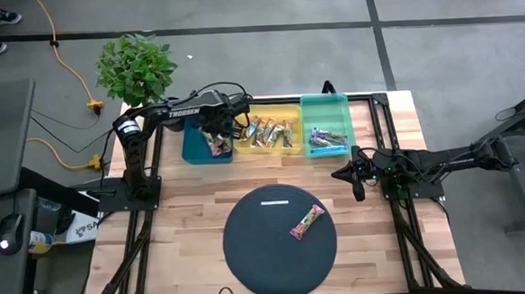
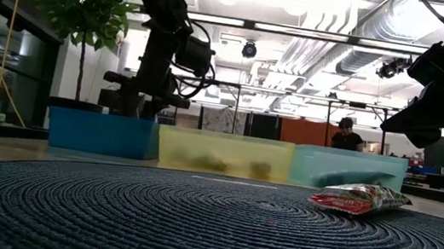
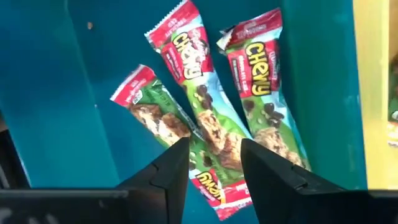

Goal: Pick and place Granola Bars by type
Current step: Put the red granola bar into the blue bin

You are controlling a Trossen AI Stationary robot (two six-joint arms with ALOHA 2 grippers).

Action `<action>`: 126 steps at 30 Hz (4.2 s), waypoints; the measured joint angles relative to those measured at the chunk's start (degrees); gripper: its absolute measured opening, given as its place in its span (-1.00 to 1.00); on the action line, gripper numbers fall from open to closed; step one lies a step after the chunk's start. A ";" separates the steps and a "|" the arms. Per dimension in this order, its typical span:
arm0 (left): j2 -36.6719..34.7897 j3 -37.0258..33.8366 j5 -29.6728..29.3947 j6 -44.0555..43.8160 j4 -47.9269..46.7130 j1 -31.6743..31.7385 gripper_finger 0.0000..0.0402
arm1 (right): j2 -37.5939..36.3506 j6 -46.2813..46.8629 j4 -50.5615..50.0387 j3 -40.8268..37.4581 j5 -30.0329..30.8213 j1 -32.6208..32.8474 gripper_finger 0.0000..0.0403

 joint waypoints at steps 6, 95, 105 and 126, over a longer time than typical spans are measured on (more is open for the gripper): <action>0.00 0.00 1.54 0.14 0.00 -0.03 -0.29 | 0.00 0.00 0.02 0.00 0.00 0.01 -1.00; -2.58 51.00 13.39 28.49 48.54 -42.20 -0.29 | 0.00 0.00 0.02 0.00 0.00 -0.01 -1.00; 0.98 53.13 -18.59 13.63 32.14 -44.70 -0.29 | 0.00 0.00 0.14 0.00 0.00 0.00 -1.00; 18.25 52.96 1.18 -3.00 12.18 -44.64 -0.29 | 0.39 0.00 1.17 0.02 0.02 0.00 -1.00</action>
